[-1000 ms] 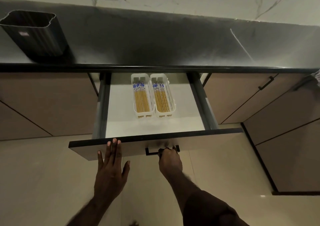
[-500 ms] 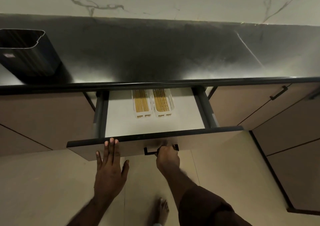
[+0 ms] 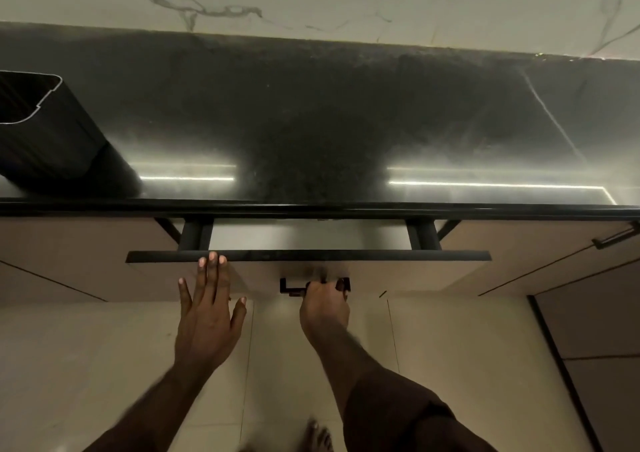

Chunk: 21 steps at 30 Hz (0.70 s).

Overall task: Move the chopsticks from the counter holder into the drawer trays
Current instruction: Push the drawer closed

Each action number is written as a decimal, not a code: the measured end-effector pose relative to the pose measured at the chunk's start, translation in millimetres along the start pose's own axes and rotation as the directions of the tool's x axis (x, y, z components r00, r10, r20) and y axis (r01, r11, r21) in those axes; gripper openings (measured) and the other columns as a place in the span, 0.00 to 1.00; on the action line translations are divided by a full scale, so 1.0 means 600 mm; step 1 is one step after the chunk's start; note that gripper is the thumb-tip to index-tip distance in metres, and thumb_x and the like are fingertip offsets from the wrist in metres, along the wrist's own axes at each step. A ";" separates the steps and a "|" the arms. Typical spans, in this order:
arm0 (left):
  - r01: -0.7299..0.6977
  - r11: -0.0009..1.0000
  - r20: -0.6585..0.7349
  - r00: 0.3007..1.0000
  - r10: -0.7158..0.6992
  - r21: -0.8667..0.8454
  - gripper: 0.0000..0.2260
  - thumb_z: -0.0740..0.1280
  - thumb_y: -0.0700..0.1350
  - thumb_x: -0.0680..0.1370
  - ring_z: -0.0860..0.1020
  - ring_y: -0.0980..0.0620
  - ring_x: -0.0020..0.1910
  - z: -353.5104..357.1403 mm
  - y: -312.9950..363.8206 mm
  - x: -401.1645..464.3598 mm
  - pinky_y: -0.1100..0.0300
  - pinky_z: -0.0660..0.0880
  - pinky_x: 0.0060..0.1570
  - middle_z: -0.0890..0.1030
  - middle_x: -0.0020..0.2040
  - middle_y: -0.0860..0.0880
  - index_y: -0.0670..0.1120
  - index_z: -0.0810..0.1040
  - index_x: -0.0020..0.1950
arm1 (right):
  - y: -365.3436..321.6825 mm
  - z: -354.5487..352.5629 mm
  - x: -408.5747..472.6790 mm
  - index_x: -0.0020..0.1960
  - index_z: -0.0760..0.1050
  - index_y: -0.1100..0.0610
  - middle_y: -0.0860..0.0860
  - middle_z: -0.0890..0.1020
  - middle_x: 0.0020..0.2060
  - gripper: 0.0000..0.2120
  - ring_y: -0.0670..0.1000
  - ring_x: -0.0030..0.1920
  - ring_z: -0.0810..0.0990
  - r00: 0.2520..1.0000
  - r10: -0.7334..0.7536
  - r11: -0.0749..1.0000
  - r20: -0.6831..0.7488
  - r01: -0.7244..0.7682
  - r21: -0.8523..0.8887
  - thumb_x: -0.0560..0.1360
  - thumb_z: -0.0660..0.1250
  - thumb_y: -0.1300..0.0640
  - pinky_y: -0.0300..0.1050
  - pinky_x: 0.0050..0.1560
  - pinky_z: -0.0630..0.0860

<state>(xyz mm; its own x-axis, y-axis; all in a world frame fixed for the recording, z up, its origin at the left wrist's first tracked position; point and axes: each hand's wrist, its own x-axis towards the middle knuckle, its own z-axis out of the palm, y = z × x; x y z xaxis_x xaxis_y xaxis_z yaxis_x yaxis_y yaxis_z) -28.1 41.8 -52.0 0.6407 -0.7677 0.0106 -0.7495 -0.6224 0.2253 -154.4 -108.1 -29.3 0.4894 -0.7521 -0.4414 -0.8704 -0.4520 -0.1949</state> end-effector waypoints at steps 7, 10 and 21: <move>-0.013 1.000 -0.020 1.000 0.014 0.024 0.34 0.47 0.59 0.79 0.42 0.45 0.79 -0.013 0.007 0.071 0.40 0.43 0.74 0.44 0.80 0.43 0.41 0.43 0.78 | -0.018 -0.027 0.064 0.60 0.77 0.60 0.58 0.81 0.53 0.12 0.54 0.51 0.80 1.000 0.020 1.000 0.008 -0.021 0.021 0.82 0.61 0.55 0.47 0.50 0.78; -0.028 0.999 -0.042 0.999 0.029 0.024 0.33 0.48 0.57 0.78 0.44 0.44 0.79 -0.014 0.004 0.094 0.38 0.47 0.74 0.45 0.79 0.42 0.41 0.46 0.78 | -0.025 -0.032 0.084 0.61 0.76 0.59 0.58 0.80 0.55 0.12 0.55 0.55 0.79 1.000 0.021 1.000 0.017 -0.022 0.019 0.81 0.62 0.55 0.49 0.53 0.78; -0.146 0.989 -0.162 0.976 0.143 -0.009 0.35 0.54 0.51 0.75 0.43 0.45 0.79 0.005 -0.002 0.130 0.36 0.46 0.73 0.43 0.80 0.42 0.43 0.46 0.79 | -0.028 -0.033 0.135 0.66 0.71 0.61 0.60 0.73 0.67 0.15 0.61 0.69 0.70 0.995 0.024 0.997 0.099 -0.031 0.070 0.81 0.56 0.60 0.54 0.65 0.70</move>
<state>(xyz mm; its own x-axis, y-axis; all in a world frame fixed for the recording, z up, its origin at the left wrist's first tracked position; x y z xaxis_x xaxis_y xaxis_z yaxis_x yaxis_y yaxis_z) 22.3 -17.5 -54.5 0.5454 -0.8139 0.2003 -0.8336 -0.5019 0.2306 -99.2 -171.2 -44.4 0.4608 -0.7112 -0.5308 -0.8867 -0.3939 -0.2420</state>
